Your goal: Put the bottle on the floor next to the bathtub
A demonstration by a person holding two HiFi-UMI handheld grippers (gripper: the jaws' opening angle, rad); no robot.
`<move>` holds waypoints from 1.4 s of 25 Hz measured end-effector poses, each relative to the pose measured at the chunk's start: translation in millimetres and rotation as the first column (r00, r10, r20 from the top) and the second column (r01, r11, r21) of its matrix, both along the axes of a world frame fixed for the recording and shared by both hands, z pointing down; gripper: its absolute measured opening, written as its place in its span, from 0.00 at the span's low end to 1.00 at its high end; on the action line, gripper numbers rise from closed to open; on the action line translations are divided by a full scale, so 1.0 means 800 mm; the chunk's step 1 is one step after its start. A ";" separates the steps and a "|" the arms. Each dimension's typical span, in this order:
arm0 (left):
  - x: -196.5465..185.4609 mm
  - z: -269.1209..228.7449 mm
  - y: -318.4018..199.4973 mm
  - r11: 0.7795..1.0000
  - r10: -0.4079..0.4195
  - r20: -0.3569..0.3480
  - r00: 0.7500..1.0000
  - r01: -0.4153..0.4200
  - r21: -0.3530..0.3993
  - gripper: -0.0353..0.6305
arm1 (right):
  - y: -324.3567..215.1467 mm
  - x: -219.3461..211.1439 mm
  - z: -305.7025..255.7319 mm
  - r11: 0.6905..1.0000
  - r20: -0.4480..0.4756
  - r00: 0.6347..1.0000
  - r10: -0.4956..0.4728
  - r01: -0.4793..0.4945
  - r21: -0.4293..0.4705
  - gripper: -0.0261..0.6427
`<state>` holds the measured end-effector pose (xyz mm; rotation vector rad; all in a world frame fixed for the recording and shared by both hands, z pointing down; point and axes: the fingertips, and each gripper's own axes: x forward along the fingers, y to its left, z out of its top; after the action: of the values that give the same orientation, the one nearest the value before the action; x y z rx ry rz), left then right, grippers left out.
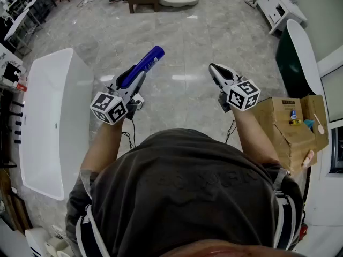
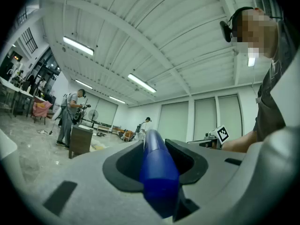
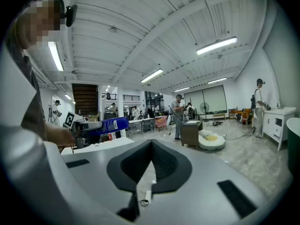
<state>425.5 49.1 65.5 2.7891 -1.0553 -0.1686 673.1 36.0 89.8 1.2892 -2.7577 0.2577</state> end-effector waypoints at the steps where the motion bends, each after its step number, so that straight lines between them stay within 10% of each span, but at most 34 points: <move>1: 0.001 0.000 0.001 1.000 0.001 0.000 1.000 -0.001 -0.001 0.26 | 0.001 0.000 0.000 1.000 0.003 1.000 0.001 -0.001 0.000 0.03; 35: 0.183 -0.017 0.020 0.995 -0.074 0.013 0.997 0.075 -0.059 0.26 | 0.008 0.186 0.045 0.995 0.098 0.991 -0.089 0.093 -0.035 0.03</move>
<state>571.7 65.2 52.0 2.7034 -1.1480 -0.1287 822.1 42.3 126.1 1.1683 -2.8664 0.3740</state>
